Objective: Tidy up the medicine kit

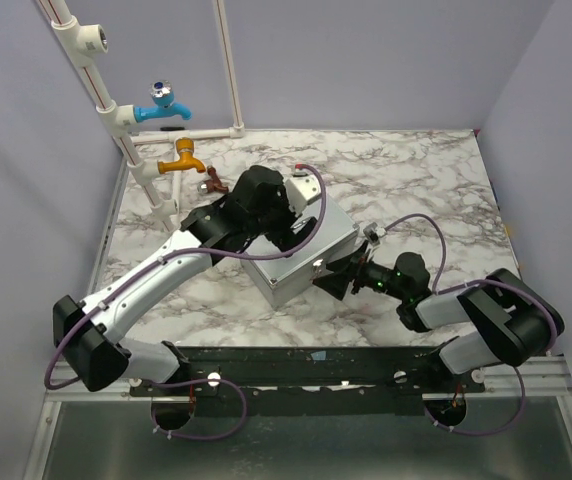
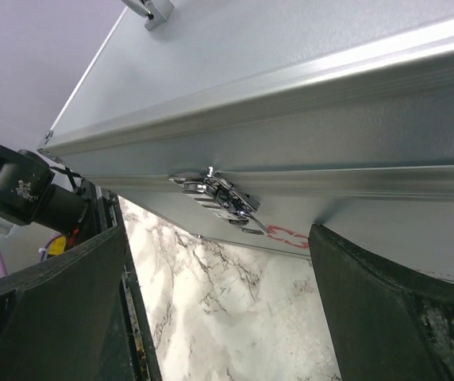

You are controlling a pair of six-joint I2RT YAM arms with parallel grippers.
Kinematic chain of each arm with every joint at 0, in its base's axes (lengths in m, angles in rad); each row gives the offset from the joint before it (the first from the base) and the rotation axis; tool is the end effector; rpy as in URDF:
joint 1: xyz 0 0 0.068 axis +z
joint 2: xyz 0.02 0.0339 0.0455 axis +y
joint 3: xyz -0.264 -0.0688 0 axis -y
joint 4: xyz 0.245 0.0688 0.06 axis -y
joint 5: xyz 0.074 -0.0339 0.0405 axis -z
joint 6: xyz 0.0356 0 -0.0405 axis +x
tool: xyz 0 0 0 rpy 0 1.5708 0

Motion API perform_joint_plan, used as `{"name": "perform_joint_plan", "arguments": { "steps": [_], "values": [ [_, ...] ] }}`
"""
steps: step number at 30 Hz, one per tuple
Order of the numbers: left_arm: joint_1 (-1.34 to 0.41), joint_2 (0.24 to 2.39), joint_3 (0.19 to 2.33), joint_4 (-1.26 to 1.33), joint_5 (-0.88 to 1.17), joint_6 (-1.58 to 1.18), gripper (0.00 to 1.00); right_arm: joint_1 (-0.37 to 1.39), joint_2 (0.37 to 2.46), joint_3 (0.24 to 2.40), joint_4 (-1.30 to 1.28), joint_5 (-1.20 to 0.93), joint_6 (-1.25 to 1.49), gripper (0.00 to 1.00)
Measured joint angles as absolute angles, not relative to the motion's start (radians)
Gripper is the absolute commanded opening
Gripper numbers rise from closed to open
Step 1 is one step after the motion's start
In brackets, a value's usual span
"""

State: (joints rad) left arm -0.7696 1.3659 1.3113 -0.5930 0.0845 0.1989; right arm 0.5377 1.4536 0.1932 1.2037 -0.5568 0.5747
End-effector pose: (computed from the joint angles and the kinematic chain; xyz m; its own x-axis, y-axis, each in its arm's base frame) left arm 0.2144 -0.2120 0.3525 -0.2782 0.5437 -0.7919 0.8127 0.5727 0.1077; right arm 0.1837 0.1315 0.1548 -0.5235 0.2251 -0.8217 -0.7189 0.4010 0.5678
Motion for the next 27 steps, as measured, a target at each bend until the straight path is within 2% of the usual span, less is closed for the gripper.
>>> {"name": "perform_joint_plan", "arguments": {
  "steps": [8,27],
  "values": [
    [-0.779,1.221,1.192,-0.500,-0.019,0.040,0.99,0.538,1.492,0.196,1.242,-0.588,0.578,1.00],
    [-0.780,1.232,1.046,-0.469,-0.149,-0.209,0.98,0.567,1.546,0.207,1.333,-0.646,0.617,1.00]
  ]
}}
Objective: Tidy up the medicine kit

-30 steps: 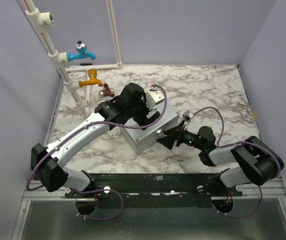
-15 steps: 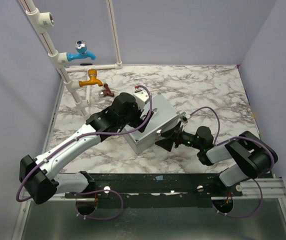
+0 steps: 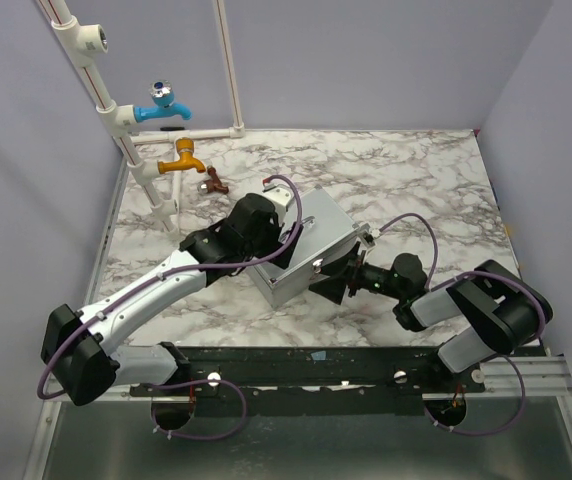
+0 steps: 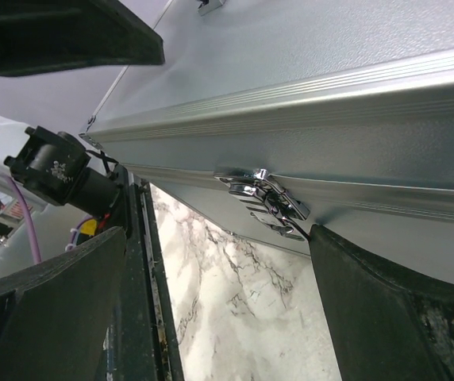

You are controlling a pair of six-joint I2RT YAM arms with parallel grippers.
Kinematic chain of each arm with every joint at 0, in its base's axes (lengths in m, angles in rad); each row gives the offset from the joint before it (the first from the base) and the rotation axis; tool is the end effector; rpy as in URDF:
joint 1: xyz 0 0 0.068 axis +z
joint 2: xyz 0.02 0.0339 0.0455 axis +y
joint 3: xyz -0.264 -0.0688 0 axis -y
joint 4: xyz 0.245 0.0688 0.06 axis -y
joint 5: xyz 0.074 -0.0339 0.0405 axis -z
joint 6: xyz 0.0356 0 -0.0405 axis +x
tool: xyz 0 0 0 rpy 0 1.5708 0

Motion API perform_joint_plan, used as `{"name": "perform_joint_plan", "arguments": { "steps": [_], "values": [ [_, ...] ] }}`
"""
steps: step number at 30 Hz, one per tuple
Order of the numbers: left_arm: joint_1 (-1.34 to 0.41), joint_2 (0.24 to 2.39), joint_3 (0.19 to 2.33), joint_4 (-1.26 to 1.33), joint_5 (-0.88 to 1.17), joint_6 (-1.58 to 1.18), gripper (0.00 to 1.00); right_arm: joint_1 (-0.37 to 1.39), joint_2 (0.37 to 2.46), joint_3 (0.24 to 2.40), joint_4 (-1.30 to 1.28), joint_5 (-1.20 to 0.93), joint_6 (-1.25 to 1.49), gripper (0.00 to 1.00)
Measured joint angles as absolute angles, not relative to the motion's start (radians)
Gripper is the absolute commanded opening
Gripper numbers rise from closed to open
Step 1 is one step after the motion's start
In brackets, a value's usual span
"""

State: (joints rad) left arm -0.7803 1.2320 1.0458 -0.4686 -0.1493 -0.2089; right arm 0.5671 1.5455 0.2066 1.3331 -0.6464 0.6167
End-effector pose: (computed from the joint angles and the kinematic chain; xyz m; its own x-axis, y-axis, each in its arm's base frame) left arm 0.1961 -0.1867 0.3096 -0.5503 0.2562 -0.7947 0.5088 0.8576 -0.0759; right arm 0.1828 0.1419 0.1522 -0.5458 0.1997 -0.8138 -0.7614 0.2871 0.5812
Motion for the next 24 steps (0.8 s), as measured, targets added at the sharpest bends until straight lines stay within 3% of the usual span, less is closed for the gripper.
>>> {"name": "perform_joint_plan", "arguments": {
  "steps": [24],
  "values": [
    [-0.780,1.244,1.016,-0.423,-0.158,-0.230,0.99,0.568,1.456,0.185,1.246,-0.645,0.654,1.00]
  ]
}}
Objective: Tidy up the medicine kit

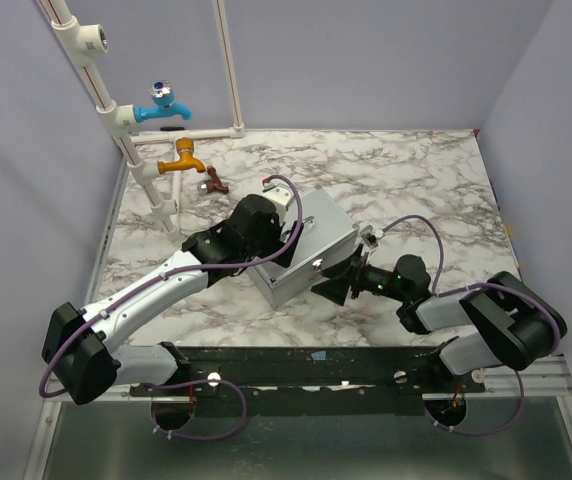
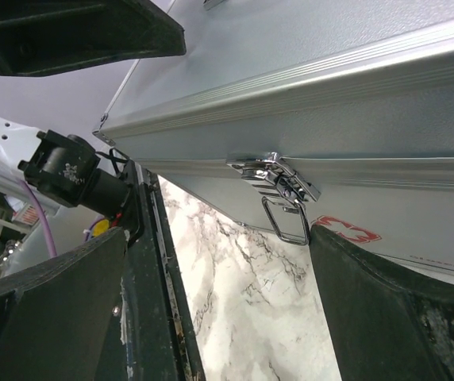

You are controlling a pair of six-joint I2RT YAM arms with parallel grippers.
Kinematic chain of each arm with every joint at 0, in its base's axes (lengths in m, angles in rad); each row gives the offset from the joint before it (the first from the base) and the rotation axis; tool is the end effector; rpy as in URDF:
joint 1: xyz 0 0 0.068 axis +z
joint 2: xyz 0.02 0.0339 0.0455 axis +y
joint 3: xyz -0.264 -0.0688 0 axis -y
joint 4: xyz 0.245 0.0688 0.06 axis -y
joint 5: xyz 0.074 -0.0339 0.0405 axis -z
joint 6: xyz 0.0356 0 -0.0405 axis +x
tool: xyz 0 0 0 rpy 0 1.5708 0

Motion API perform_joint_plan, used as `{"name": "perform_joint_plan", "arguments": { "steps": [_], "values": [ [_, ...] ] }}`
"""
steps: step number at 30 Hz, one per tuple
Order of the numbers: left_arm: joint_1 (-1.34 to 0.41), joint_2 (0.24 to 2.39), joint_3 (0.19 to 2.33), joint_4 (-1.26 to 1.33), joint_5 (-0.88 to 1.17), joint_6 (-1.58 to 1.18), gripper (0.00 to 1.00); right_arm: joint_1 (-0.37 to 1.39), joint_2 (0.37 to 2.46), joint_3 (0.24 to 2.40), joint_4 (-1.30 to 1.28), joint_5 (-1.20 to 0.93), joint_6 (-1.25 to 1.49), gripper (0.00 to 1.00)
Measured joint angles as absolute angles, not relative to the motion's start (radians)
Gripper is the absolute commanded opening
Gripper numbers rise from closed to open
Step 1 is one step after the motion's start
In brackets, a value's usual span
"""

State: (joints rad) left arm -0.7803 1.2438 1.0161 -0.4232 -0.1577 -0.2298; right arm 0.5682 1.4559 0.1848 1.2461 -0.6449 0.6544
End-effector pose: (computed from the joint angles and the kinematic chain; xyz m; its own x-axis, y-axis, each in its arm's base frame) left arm 0.1989 -0.1890 0.3005 -0.5573 0.2351 -0.7963 0.4920 0.8661 -0.0886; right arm 0.1754 0.1374 0.1568 -0.5868 0.2025 -0.7840 -0.7302 0.2861 0.6204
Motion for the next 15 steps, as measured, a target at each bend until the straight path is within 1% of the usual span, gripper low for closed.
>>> {"name": "perform_joint_plan", "arguments": {
  "steps": [15],
  "values": [
    [-0.780,1.250,1.006,-0.391,-0.158,-0.232,0.99,0.569,1.359,0.185,1.161,-0.645,0.663,1.00]
  ]
}}
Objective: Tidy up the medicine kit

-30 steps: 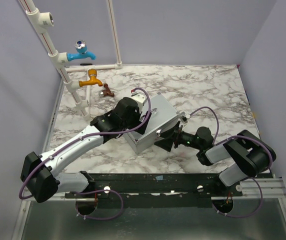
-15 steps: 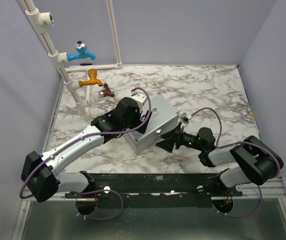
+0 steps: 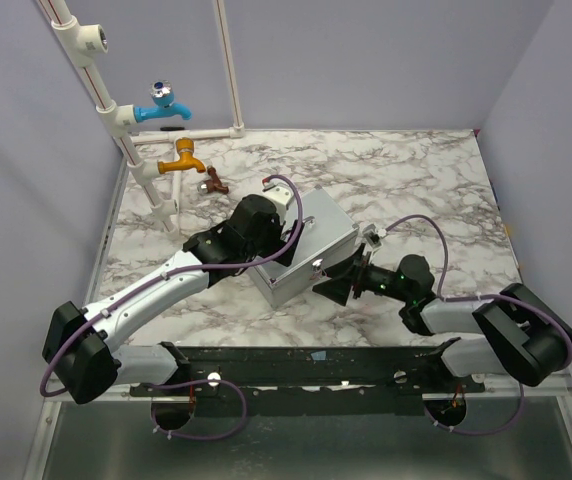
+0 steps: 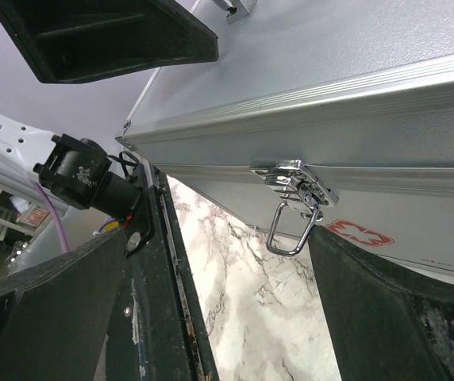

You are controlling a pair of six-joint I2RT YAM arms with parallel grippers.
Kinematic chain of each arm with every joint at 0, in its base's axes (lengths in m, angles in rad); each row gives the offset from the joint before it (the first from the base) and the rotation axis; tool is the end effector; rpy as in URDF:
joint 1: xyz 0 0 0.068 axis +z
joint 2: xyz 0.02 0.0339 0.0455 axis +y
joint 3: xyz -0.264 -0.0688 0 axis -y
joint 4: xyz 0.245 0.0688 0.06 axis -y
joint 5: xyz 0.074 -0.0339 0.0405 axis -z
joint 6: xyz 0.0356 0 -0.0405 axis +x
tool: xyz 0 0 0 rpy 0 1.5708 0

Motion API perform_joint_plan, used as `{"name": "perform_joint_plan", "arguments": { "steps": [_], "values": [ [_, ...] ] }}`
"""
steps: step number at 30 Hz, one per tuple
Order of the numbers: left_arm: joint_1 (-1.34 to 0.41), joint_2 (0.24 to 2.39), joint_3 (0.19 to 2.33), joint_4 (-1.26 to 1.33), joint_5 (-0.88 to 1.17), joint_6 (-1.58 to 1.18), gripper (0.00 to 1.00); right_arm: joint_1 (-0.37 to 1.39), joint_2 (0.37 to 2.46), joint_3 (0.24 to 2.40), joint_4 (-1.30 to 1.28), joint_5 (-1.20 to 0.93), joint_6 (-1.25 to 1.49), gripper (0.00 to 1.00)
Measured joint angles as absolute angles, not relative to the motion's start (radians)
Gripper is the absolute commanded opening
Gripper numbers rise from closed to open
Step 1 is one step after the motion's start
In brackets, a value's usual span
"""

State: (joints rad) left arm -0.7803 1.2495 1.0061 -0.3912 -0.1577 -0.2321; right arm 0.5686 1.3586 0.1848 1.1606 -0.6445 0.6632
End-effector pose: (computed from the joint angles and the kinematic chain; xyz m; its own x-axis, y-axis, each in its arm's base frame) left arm 0.2006 -0.1907 0.2985 -0.5492 0.2240 -0.8051 0.4917 0.8656 -0.0946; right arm 0.1713 0.1348 0.1675 -0.5854 0.2100 -0.7831 -0.7313 0.2803 0.6218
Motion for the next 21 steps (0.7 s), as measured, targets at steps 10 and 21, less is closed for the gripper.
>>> {"name": "perform_joint_plan", "arguments": {
  "steps": [10,21],
  "values": [
    [-0.780,1.256,1.005,-0.379,-0.160,-0.233,0.99,0.569,1.307,0.185,1.102,-0.638,0.665,1.00],
    [-0.780,1.263,1.004,-0.363,-0.161,-0.233,0.98,0.569,1.307,0.185,1.106,-0.637,0.707,1.00]
  ]
}}
